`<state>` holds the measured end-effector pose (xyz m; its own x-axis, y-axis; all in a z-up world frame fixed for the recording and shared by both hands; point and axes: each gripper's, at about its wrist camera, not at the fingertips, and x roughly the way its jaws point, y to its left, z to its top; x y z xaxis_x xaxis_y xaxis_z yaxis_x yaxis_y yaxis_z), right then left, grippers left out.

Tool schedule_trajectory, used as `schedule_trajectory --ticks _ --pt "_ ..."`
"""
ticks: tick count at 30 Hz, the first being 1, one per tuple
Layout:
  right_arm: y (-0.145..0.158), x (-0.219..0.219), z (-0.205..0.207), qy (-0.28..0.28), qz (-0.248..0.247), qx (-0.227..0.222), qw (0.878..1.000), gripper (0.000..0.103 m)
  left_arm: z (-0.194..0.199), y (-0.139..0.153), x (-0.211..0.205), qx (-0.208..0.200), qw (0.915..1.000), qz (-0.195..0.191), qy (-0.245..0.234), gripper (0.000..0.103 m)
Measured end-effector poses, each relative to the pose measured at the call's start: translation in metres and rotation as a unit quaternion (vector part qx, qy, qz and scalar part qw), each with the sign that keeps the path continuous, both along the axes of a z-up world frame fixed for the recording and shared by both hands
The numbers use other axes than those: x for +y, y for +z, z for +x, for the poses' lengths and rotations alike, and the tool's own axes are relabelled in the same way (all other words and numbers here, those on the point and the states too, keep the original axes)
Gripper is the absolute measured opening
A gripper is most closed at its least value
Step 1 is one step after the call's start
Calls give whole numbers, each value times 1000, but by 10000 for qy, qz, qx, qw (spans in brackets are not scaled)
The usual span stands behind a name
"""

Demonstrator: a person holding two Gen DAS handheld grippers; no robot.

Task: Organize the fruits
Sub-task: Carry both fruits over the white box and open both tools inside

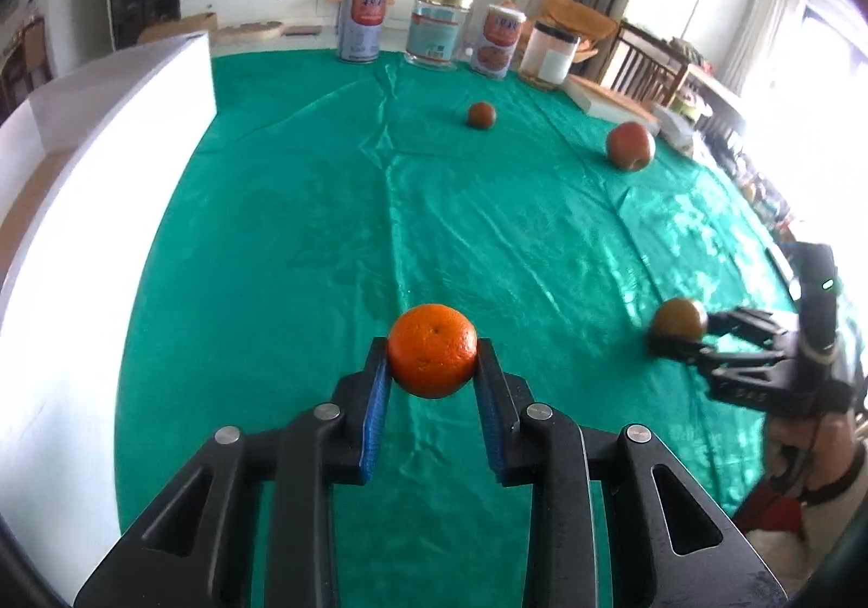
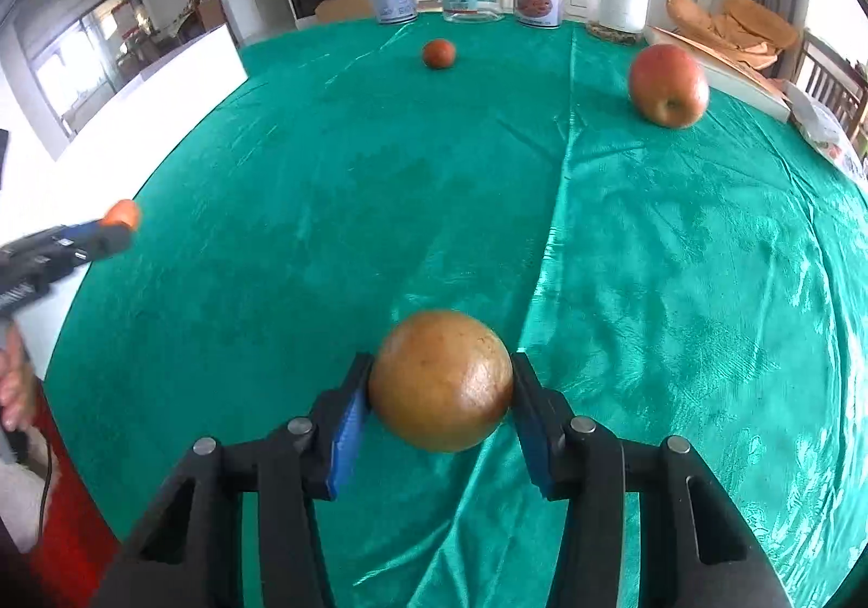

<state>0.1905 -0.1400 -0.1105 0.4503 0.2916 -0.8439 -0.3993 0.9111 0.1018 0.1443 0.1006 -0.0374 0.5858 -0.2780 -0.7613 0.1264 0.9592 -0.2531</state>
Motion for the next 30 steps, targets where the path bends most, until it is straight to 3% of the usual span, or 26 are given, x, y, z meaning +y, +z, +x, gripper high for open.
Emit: schedule_trajectory --ticks 3,6,9,13,18,20,22,24,26,28,30 --pt "31 43 -2 517 551 158 9970 49 -29 45 37 -162 9969 -761 128 30" --pt "80 116 -5 1298 1007 -13 9864 49 -49 96 94 -575 9922 -910 631 30" --pt "121 200 -6 2031 1376 -97 9694 49 -55 122 166 -678 9836 -1003 1338 30" --pt "134 309 -5 2739 1341 49 9523 49 -47 109 263 -325 9671 -682 2429 31" --pt "91 407 -10 3189 462 415 9458 49 -35 45 341 643 9428 -486 3234 31" --pt "71 425 -7 3164 90 451 9475 49 -34 24 350 925 9379 -462 3311 31" --pt "60 433 -4 2991 -130 347 9535 50 -34 10 355 1085 9339 -438 3379 42" --pt "61 434 1 2807 -141 113 9596 56 -36 6 358 1054 9310 -505 3457 69" --pt "79 428 1 2609 77 -216 9651 66 -42 15 356 877 9272 -539 3601 72" --pt "112 403 4 2435 510 -685 9661 70 -48 34 351 573 9291 -582 3608 74" --pt "146 378 6 2263 846 -1187 9631 89 -52 61 336 198 9340 -463 3538 84"
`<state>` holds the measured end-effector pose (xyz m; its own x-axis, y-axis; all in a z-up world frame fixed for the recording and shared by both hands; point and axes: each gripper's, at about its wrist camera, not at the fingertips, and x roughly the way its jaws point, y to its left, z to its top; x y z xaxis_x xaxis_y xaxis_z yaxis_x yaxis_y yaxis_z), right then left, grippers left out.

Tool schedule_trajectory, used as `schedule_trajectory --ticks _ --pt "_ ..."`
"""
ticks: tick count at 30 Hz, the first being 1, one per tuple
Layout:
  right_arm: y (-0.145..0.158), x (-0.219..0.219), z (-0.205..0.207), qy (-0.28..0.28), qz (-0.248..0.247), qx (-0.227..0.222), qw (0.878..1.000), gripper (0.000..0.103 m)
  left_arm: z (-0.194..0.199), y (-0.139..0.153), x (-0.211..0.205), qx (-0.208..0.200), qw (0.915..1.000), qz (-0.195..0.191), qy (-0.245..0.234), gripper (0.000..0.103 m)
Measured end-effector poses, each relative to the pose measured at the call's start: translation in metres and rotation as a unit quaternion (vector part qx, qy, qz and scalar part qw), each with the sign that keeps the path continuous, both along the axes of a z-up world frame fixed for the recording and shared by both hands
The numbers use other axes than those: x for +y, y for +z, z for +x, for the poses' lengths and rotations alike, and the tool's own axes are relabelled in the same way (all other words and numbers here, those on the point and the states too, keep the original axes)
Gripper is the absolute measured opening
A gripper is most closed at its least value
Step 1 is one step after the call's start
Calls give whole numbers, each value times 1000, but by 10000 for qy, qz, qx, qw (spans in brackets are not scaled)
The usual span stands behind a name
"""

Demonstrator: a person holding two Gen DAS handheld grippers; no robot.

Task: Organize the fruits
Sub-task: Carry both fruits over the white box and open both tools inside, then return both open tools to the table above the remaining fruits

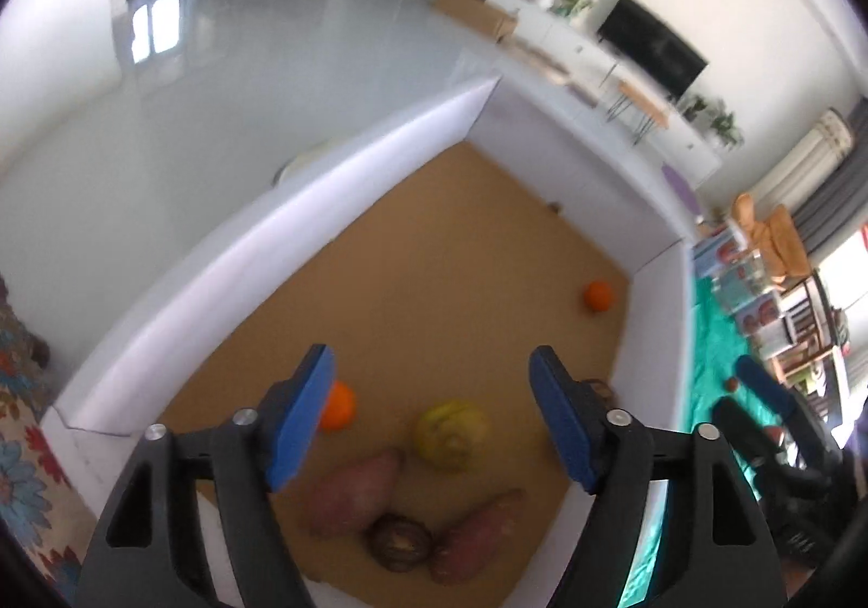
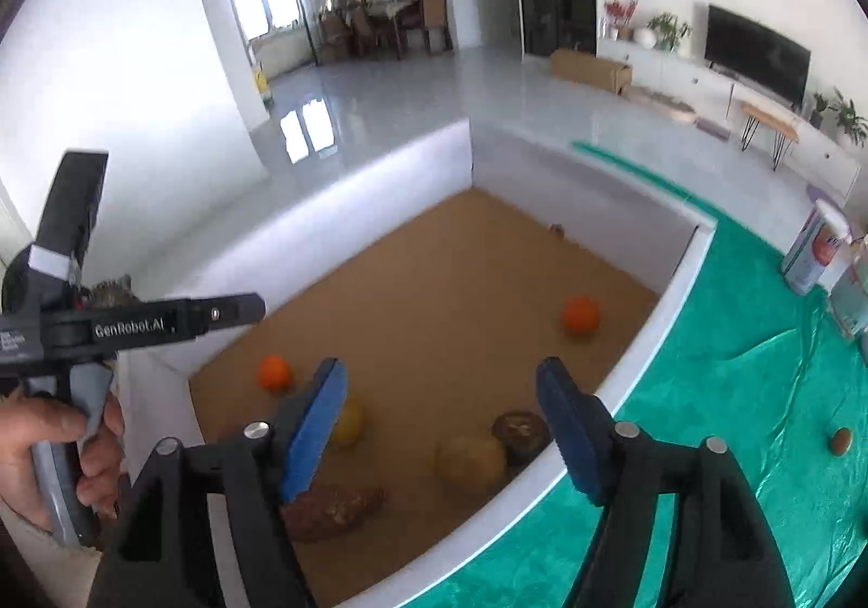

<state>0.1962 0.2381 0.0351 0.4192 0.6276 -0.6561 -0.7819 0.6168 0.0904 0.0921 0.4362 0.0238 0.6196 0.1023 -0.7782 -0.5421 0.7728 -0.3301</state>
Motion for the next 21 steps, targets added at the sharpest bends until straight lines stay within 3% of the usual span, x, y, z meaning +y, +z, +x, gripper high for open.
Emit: schedule_trajectory --ticks 2,4,6,9,12,14,18,21 --pt "22 -36 -3 -133 239 -348 9990 103 -4 29 -26 -346 9986 366 -168 93" --pt "25 -73 -4 -229 156 -567 9980 103 -4 50 -63 -683 9948 573 -493 96" --pt "6 -113 -2 -365 -214 -605 9973 103 -2 63 -93 -874 9902 595 -915 97" --pt "-50 -186 4 -803 -1002 -403 9909 103 14 59 -155 -890 9809 501 -1657 98" --pt "-107 -281 8 -1533 -1425 -12 9778 103 36 31 -225 -551 9680 489 -2399 98" --pt "-127 -348 4 -2135 -1545 104 9646 103 48 1 -272 -241 9594 494 -2766 98" --pt "-141 -449 -16 -3126 -1494 205 9378 103 73 -60 -353 132 9432 542 -3274 97" --pt "-149 -488 -26 -3668 -1418 270 9190 103 84 -92 -394 198 9368 755 -3411 97"
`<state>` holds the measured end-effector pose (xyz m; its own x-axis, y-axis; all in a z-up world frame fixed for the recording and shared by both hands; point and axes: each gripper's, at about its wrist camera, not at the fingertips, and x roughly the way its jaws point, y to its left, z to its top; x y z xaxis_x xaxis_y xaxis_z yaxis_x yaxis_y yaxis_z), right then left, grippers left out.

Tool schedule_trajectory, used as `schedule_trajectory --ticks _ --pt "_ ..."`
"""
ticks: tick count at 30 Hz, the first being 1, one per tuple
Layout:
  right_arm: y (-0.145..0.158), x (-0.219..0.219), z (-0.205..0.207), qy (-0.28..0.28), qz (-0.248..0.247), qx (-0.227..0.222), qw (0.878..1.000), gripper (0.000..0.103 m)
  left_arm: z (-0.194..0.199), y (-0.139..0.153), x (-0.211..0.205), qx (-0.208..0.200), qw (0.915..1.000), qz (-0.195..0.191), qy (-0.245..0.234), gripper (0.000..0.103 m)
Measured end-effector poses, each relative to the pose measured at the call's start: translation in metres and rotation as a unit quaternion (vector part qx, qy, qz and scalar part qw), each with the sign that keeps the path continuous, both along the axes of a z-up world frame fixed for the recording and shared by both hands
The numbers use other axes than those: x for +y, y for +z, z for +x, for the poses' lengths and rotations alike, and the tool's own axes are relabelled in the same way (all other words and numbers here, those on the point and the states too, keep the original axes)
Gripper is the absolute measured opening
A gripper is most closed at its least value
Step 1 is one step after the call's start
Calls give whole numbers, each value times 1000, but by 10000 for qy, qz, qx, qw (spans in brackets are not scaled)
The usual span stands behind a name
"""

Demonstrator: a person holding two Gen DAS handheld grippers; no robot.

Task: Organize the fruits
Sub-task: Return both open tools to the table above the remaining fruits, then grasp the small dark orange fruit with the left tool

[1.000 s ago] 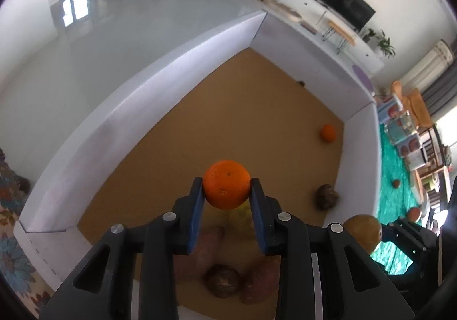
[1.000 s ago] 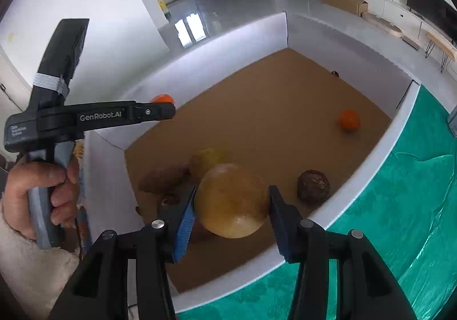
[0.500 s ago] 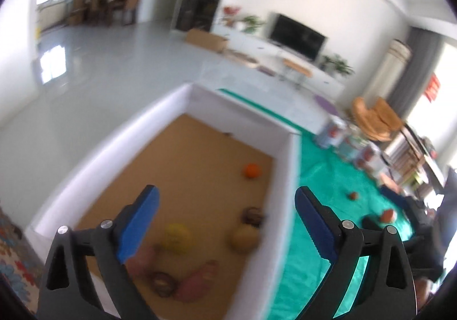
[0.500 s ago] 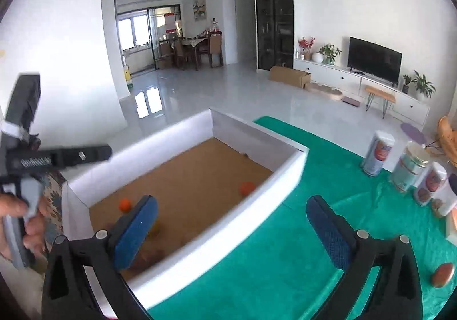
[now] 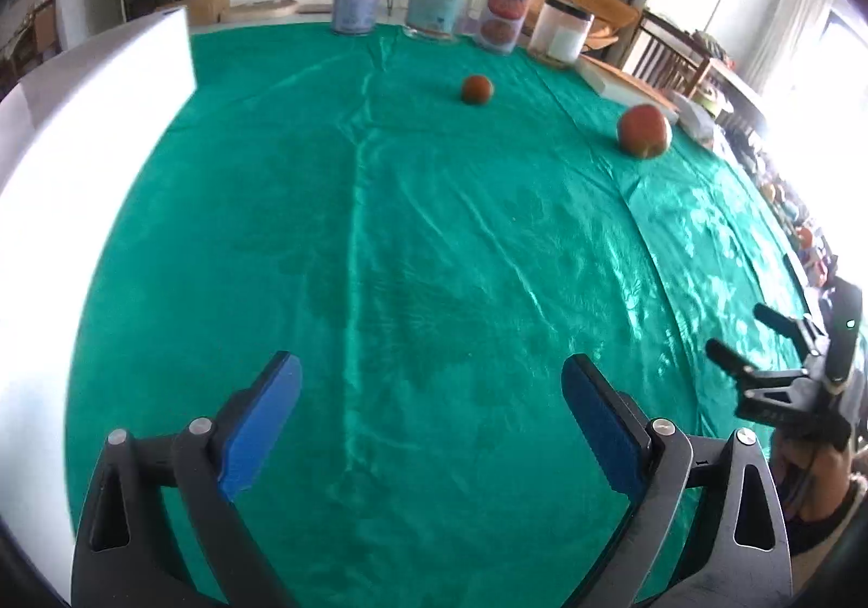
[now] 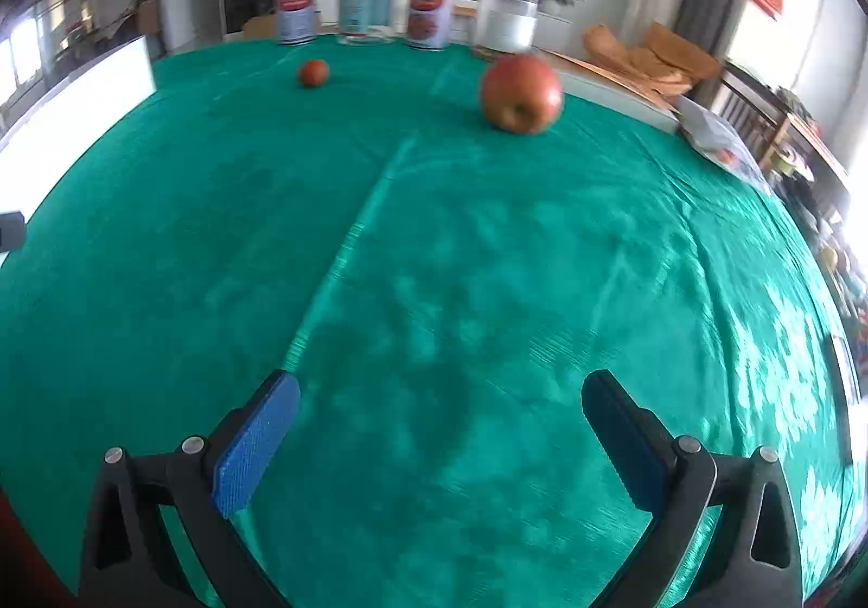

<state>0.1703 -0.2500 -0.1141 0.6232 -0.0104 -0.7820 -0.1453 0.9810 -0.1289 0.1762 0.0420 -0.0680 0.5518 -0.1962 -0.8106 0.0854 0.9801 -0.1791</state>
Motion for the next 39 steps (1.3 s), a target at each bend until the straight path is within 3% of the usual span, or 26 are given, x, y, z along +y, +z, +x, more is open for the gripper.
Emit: schedule_trajectory --ticks 4,8,13,30,33,39 --pt "-4 -34 0 -511 551 -48 9972 103 11 -19 -22 -192 9983 553 -47 97" --pt "-4 -44 2 -726 746 -14 9946 103 13 -27 -21 -268 9959 867 31 97" --pt "-15 -44 11 -757 740 38 9944 103 16 -37 -15 -274 9955 859 279 99" --pt "-25 -30 14 -666 560 99 9962 103 16 -37 -14 -233 9951 868 408 102" --pt "-24 -29 14 -635 560 104 9964 103 38 -26 -20 -306 9981 531 74 102" --pt "-25 -26 14 -550 559 113 9969 103 133 -4 -54 -754 9943 687 -305 101"
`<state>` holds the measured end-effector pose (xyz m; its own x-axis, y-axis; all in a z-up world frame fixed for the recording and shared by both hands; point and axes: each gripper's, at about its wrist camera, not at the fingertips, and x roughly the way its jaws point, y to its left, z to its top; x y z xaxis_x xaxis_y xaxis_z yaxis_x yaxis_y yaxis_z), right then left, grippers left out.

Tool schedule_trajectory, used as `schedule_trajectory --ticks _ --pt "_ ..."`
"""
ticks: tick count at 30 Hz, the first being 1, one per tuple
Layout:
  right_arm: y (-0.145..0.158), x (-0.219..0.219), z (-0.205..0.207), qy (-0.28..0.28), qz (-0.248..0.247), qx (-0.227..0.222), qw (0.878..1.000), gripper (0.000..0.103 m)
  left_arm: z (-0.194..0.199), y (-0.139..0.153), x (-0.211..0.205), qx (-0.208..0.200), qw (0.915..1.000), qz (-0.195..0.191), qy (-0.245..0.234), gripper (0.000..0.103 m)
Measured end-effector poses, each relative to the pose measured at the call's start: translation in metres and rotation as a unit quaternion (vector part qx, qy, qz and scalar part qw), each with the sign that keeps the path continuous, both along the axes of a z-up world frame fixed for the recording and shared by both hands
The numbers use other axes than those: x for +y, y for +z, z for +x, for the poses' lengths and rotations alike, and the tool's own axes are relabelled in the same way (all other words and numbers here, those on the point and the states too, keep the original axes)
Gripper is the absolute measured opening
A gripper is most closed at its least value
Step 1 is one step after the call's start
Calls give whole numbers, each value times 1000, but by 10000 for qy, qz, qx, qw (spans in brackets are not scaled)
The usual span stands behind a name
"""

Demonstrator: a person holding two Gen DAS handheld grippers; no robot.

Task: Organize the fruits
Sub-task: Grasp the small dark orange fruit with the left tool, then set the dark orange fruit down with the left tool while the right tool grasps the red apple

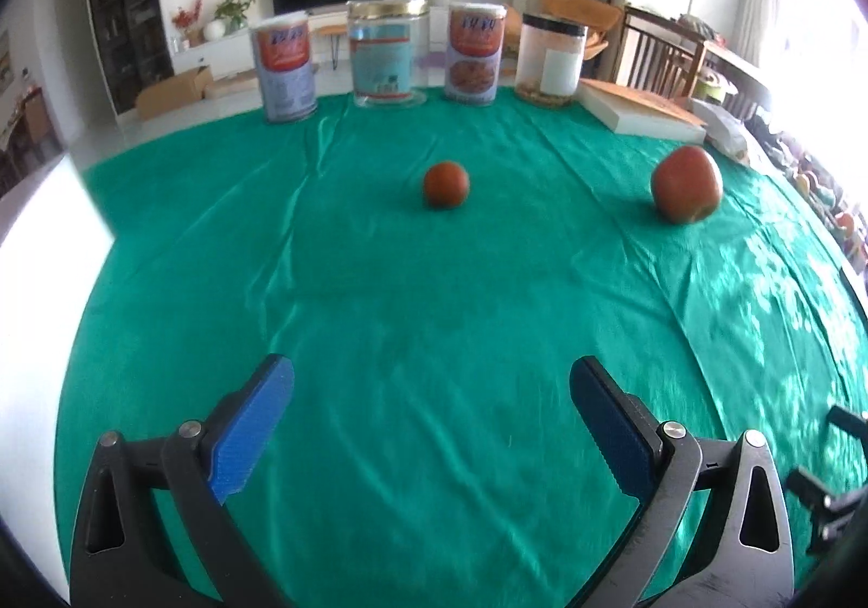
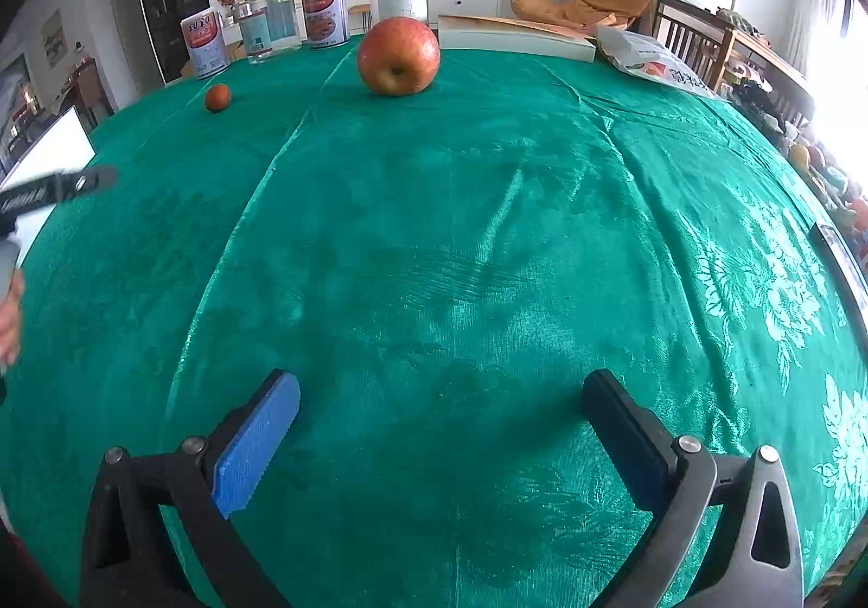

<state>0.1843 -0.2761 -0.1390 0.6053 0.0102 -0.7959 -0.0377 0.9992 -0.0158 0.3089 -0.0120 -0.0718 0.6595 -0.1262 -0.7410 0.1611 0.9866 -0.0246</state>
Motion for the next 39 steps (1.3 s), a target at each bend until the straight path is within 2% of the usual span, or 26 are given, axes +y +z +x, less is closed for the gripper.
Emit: schedule_trajectory --ticks 2,5,7,9,11,13,14,19,24,30,33,35,37,39 --pt "0 1 0 38 -1 0 10000 103 35 -3 -12 -25 9999 110 -82 101" --pt "-1 3 0 92 -2 1 10000 103 80 -15 -22 90 9997 246 23 100" --pt "-1 4 0 122 0 3 9999 103 99 -21 -22 132 9994 263 171 95" --pt "-1 5 0 146 -2 3 9999 103 113 -27 -20 258 9992 127 279 78" --pt "-1 5 0 168 0 5 9999 103 119 -28 -18 259 9991 29 329 73" --pt "-1 6 0 181 0 6 9998 103 121 -26 -19 197 9996 -105 195 50" --pt "-1 6 0 182 0 6 9998 103 120 -26 -19 195 9996 -161 120 30" --pt "-1 6 0 181 0 5 9998 103 87 -16 -9 12 9999 -123 96 29" --pt "-1 6 0 182 -1 4 9998 103 6 -3 15 142 9997 175 -50 29" --pt "-1 6 0 181 -2 3 9998 103 -93 -4 52 520 9985 18 139 29" --pt "-1 6 0 165 -4 1 9999 103 -116 -13 63 506 9982 -36 330 30" --pt "-1 5 -1 132 -5 -5 9999 103 -120 -21 70 546 9972 -248 456 31" --pt "-1 5 -2 82 -7 -11 10000 103 -122 -24 71 381 9972 -245 595 37" --pt "-1 3 -2 25 -1 -10 10000 103 -121 -27 70 280 9968 1 747 69"
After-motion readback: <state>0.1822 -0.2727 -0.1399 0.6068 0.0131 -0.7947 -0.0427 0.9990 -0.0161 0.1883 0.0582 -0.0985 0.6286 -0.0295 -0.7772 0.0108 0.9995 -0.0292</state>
